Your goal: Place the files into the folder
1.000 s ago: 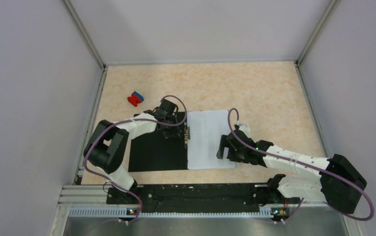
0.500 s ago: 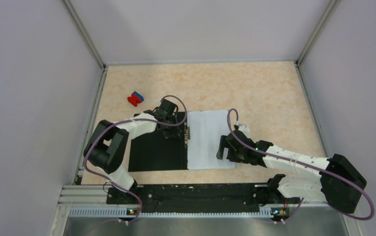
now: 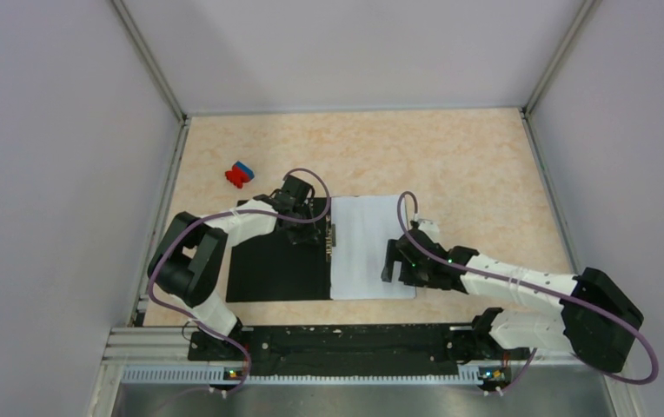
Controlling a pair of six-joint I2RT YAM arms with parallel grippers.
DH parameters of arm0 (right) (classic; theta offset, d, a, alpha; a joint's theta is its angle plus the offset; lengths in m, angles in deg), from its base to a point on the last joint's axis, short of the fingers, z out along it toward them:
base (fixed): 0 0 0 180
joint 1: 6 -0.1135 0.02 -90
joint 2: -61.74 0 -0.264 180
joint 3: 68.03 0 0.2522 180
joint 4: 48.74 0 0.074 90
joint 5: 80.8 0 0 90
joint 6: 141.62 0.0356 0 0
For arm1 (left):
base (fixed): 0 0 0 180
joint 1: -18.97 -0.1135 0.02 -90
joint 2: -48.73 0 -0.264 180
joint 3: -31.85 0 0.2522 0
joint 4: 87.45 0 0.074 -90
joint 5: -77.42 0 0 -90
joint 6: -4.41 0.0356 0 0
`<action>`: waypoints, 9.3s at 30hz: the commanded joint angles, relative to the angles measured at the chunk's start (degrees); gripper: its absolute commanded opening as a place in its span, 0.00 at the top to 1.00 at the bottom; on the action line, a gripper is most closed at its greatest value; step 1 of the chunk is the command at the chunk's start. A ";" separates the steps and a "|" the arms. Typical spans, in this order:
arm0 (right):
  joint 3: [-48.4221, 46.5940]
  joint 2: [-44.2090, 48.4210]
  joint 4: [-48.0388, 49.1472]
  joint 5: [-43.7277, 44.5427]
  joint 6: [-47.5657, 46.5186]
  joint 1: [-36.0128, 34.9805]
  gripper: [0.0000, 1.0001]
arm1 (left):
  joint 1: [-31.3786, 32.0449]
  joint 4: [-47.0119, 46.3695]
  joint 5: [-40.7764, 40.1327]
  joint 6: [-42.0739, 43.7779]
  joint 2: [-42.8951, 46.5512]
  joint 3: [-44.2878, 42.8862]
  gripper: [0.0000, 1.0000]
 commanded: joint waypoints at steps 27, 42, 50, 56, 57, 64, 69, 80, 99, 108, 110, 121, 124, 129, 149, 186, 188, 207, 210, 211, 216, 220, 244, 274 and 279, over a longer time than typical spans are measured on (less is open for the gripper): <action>-1.61 1.65 -0.10 0.88 1.48 -2.22 0.04 | 0.70 0.36 -0.11 0.20 -1.86 2.15 1.00; 0.21 -1.10 2.06 1.46 2.06 -2.35 0.04 | 0.72 0.26 0.11 0.10 -1.99 2.13 1.00; 0.03 -0.99 -0.08 3.86 1.76 -2.37 0.04 | 0.67 0.18 0.03 0.29 -2.04 2.14 1.00; -2.09 0.45 -1.24 3.92 1.14 -2.30 0.04 | 0.67 0.17 0.13 0.24 -2.12 2.18 1.00; -2.51 1.18 -1.93 4.34 1.15 -2.35 0.04 | 0.70 0.17 0.11 0.22 -2.05 2.16 1.00; -3.24 3.43 -3.85 5.01 1.23 -2.38 0.03 | 0.70 0.04 0.20 0.25 -2.23 2.19 1.00; -2.03 2.14 -1.75 3.06 1.50 -2.30 0.03 | 0.69 0.10 0.16 0.23 -2.15 2.19 1.00; -0.45 -0.24 0.27 2.56 1.67 -2.37 0.03 | 0.75 -0.08 0.11 0.13 -1.95 2.61 1.00; 0.22 -2.40 2.43 1.19 1.53 -2.33 0.03 | 0.73 -0.12 0.22 0.10 -2.21 2.50 1.00; -1.34 -3.15 3.11 0.93 1.07 -2.43 0.03 | 0.74 -0.16 0.24 0.11 -2.42 2.52 1.00; -1.44 -2.71 2.32 2.03 1.22 -2.42 0.03 | 0.71 -0.17 0.18 0.10 -2.39 2.54 1.00; -1.11 1.69 -2.57 3.97 0.88 -1.03 0.03 | 0.68 -0.49 0.40 0.17 -2.46 2.49 1.00; -0.63 1.30 -1.36 2.76 0.95 -1.00 0.03 | 0.73 -0.45 0.34 0.13 -2.45 2.50 1.00; -0.21 0.54 -0.41 1.98 0.90 -1.01 0.03 | 0.74 -0.51 0.33 0.15 -2.46 2.56 1.00; -1.23 2.44 -3.57 5.04 0.92 -1.01 0.03 | 0.66 -0.25 0.28 0.32 -2.52 2.41 1.00; 0.05 0.05 -1.01 3.48 1.28 -1.02 0.03 | 0.69 -0.69 0.34 0.28 -2.92 2.70 1.00; 0.05 0.18 -1.22 3.67 1.21 -1.01 0.03 | 0.71 -0.68 0.36 0.27 -2.87 2.71 1.00; 0.49 -1.54 2.24 1.03 1.06 -1.83 0.03 | 0.67 -0.64 0.46 0.23 -3.14 2.39 1.00; -0.39 -0.50 0.95 2.35 0.94 -1.77 0.03 | 0.68 -0.66 0.42 0.23 -3.16 2.41 1.00; -0.60 -0.13 0.51 2.64 0.87 -1.77 0.03 | 0.60 -0.73 0.46 0.28 -3.13 2.45 1.00; -1.02 1.53 -1.48 3.51 0.74 -0.85 0.03 | 0.69 -0.69 0.43 0.34 -3.23 2.50 1.00; -2.01 3.75 -3.48 3.96 -0.10 0.28 0.03 | 0.70 -0.69 0.46 0.43 -3.13 2.50 1.00; -10.88 -10.54 11.71 -6.36 -11.13 19.42 0.19 | 0.67 1.30 0.04 1.54 -3.00 0.06 1.00; -7.01 -16.56 15.11 -6.10 -10.96 17.68 0.19 | 0.67 0.30 0.29 1.04 -3.55 0.87 1.00; -7.18 -17.03 15.01 -5.07 -9.93 15.55 0.19 | 0.63 0.27 0.29 1.07 -3.55 0.83 1.00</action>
